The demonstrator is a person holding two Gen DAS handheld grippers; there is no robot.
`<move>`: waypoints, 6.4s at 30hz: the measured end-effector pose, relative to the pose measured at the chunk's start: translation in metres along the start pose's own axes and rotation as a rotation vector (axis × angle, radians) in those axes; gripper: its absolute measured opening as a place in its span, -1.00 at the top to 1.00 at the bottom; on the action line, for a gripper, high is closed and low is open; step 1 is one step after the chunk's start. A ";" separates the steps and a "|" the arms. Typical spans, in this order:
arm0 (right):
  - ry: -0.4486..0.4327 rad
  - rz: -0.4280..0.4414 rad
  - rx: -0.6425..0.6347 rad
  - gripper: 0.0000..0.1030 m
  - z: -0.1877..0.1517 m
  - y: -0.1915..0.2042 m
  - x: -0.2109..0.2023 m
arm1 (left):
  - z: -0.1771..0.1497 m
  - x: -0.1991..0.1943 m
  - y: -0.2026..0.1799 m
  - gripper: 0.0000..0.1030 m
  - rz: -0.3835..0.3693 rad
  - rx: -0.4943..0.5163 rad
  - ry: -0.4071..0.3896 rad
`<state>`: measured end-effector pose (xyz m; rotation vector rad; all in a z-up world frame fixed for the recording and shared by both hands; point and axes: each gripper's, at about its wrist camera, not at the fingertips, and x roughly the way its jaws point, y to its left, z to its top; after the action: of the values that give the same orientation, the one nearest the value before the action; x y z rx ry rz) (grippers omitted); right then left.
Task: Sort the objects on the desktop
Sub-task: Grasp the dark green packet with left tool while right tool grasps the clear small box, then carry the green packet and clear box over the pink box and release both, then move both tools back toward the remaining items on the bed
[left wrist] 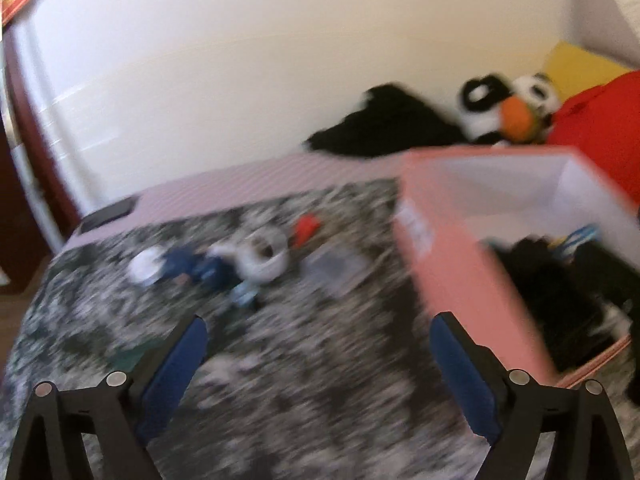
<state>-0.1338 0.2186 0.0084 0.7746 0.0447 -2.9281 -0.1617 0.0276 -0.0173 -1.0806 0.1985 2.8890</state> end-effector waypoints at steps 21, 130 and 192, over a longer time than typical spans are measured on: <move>0.357 0.138 -0.094 -0.81 -0.078 0.138 0.146 | -0.102 0.133 0.217 -0.82 0.003 -0.463 0.352; -0.074 -0.090 0.213 -0.10 -0.050 -0.119 -0.145 | 0.035 -0.097 -0.160 0.09 -0.391 0.131 -0.161; 0.278 0.175 -0.030 -0.86 -0.088 0.172 0.069 | -0.130 0.026 0.205 -0.82 0.106 -0.385 0.151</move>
<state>-0.1303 0.0462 -0.1024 1.1145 0.0416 -2.6321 -0.1158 -0.1935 -0.1103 -1.3839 -0.3197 3.0165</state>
